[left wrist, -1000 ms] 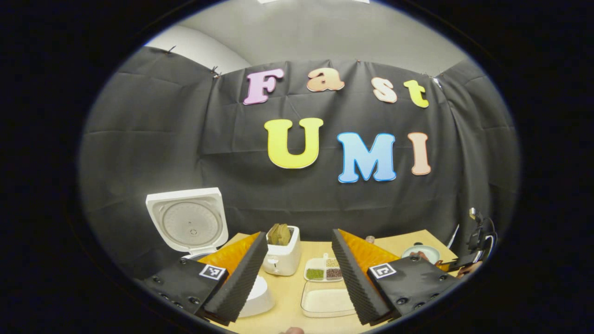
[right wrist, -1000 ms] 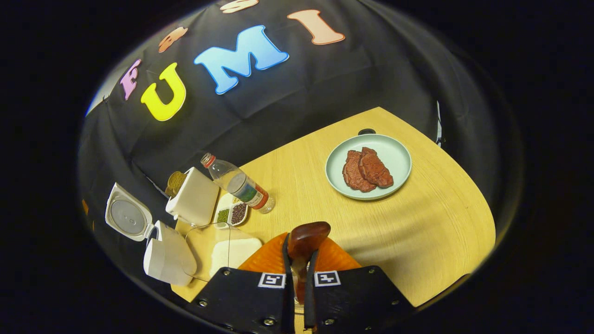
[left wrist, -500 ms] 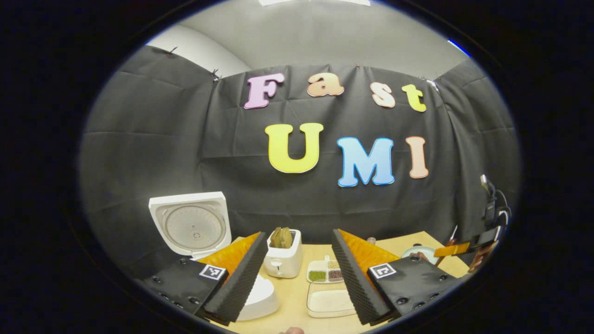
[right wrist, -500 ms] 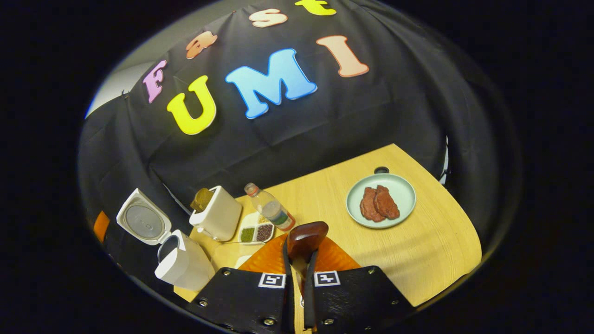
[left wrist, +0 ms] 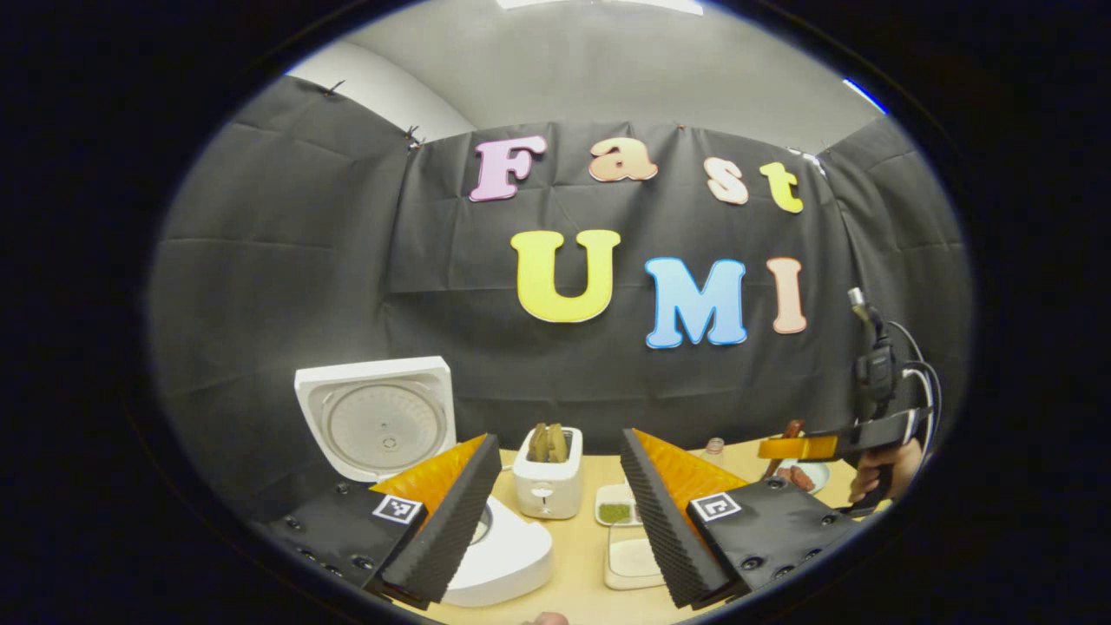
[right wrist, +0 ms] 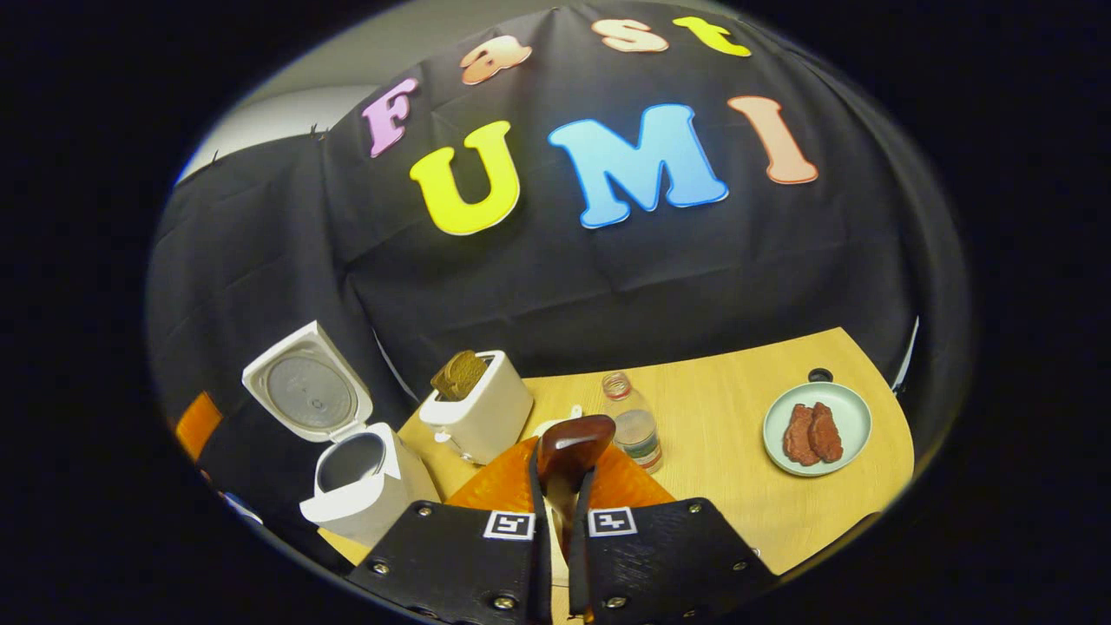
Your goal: Close the left gripper, press the button to open the rice cooker; take a wooden spoon from the chopstick holder with the right hand, scoop a spoonful of rice and pour it into the rice cooker, then put the wooden spoon back into the chopstick holder.
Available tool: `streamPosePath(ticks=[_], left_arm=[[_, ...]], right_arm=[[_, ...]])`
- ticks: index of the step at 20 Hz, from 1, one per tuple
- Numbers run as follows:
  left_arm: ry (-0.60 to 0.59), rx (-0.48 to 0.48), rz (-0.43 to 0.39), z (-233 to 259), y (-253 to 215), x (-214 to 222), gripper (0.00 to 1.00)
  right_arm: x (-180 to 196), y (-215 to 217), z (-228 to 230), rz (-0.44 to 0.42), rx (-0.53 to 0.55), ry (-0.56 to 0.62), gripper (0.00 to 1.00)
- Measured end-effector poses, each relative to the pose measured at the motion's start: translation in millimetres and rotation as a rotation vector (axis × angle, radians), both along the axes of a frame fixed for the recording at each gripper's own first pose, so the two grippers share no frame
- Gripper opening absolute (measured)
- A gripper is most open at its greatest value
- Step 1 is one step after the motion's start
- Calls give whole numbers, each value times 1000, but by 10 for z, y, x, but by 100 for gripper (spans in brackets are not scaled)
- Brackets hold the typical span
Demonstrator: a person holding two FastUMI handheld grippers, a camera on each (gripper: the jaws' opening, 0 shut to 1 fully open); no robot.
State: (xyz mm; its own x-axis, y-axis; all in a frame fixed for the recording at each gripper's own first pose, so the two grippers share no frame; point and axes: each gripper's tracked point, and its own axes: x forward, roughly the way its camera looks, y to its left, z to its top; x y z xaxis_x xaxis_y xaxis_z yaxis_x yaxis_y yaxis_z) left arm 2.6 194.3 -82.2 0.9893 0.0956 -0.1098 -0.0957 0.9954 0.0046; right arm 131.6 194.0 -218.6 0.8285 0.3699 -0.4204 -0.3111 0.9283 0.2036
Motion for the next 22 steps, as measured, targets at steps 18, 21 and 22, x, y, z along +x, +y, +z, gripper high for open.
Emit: streamPosePath(ticks=[18, 21, 22], left_arm=[[76, -26, 64, -452, 834, -5, 97], [75, -20, 60, -434, 821, -6, 96], [75, -20, 58, -432, 819, -10, 96]], right_arm=[[-91, 1130, -1254, 56, 118, 245, 8], [-38, 972, -1249, -34, 306, 339, 8], [-4, 880, -1243, -65, 365, 352, 8]])
